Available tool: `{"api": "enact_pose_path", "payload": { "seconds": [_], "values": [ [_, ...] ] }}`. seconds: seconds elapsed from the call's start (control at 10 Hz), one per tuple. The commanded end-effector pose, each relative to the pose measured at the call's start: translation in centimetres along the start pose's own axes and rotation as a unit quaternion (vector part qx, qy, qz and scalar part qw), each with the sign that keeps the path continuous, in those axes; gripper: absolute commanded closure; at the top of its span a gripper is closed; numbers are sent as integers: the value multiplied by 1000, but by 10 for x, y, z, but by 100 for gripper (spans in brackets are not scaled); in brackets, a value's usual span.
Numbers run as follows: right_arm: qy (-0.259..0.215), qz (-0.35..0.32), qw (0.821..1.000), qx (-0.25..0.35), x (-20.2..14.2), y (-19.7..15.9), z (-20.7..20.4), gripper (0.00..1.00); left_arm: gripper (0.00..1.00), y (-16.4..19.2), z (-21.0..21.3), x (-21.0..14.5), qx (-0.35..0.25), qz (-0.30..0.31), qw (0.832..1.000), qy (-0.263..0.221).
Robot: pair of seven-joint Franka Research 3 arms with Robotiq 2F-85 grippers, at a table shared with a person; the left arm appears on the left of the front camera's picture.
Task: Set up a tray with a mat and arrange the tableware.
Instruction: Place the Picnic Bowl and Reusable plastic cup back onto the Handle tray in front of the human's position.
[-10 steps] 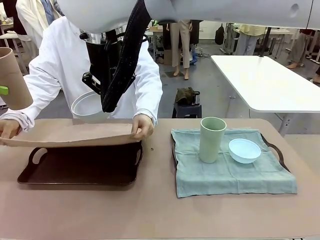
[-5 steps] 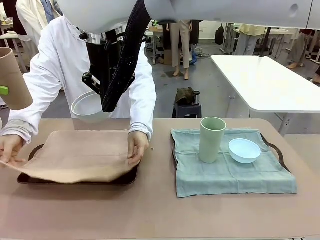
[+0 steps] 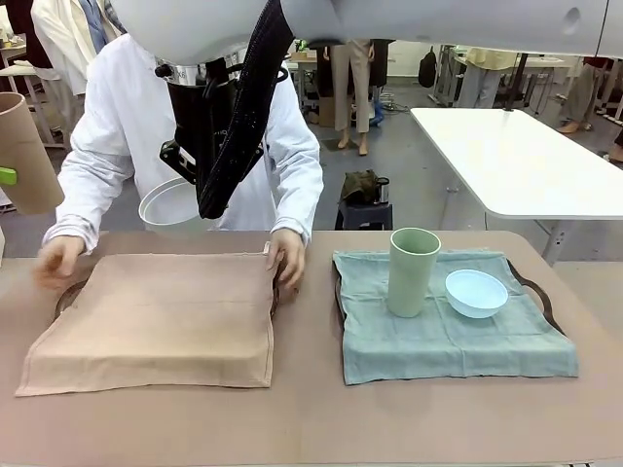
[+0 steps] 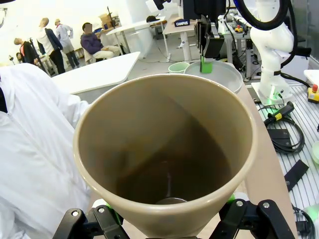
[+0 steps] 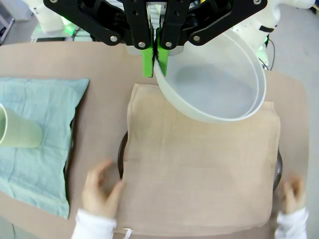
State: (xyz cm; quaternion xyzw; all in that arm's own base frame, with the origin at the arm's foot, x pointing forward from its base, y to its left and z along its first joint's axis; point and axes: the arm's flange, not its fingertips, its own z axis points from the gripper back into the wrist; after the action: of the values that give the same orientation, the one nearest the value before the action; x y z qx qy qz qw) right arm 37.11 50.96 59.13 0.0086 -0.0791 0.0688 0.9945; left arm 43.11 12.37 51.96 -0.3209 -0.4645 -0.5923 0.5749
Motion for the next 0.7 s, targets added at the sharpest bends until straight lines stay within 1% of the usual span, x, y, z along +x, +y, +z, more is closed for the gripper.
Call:
{"api": "enact_pose_path", "payload": {
  "seconds": [0.0, 0.6],
  "values": [
    [0, 4, 1000, -1, 0, 0, 1, 100, 69, 0, 1, 2, 2, -7, 1000, -1],
    [0, 4, 1000, -1, 0, 0, 1, 100, 69, 0, 1, 2, 2, -7, 1000, -1]
  ]
}}
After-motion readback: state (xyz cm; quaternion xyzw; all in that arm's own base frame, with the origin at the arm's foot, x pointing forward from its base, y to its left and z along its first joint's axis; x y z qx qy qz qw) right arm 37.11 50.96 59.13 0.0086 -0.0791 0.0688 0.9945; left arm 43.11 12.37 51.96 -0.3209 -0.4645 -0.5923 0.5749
